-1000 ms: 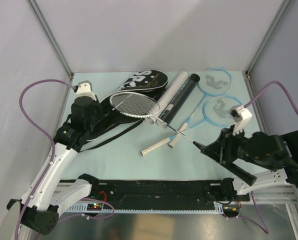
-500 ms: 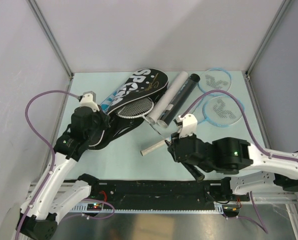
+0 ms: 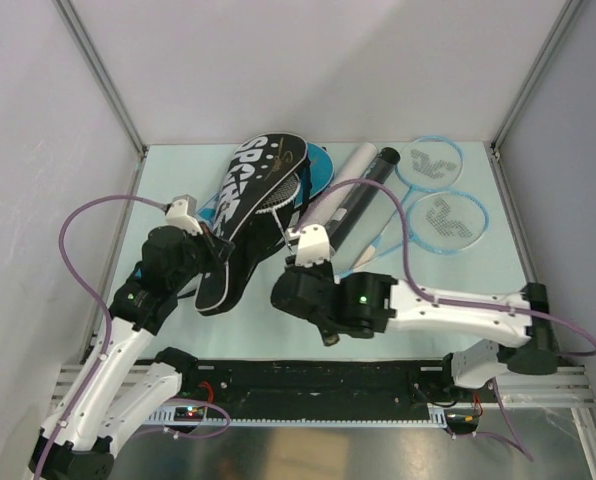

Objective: Pack up the badminton gear
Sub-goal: Place the racket in the racket bag.

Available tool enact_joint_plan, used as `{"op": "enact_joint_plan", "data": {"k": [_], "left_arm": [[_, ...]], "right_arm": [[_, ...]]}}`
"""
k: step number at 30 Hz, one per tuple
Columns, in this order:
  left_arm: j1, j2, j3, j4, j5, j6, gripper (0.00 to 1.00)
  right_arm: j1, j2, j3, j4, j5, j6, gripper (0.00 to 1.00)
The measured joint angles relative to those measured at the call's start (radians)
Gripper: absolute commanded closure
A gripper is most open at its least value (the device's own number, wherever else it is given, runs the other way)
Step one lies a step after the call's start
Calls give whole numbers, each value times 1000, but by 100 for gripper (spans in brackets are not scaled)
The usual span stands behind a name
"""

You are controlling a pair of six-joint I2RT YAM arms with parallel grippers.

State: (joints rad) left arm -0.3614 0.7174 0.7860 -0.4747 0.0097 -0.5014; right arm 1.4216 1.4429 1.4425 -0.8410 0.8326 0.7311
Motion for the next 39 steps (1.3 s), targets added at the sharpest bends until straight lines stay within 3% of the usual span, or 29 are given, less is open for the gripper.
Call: {"op": "enact_joint_plan", "data": {"k": [5,11,25,39], "left_arm": [[0,-40,-46,6,43,-39,100],[0,-47,-71,21,56,-53,100],[0,-32,-136,57,101,-84,100],[11,-101,-218,127,117,-160,100]], "right_arm": [[-34,138,90,26,36,1,100],[-62,186,92,124,24,-27,100],[-261,357,93,429,-184,-71,98],[-332,509,182,549,-305,-65,96]]}}
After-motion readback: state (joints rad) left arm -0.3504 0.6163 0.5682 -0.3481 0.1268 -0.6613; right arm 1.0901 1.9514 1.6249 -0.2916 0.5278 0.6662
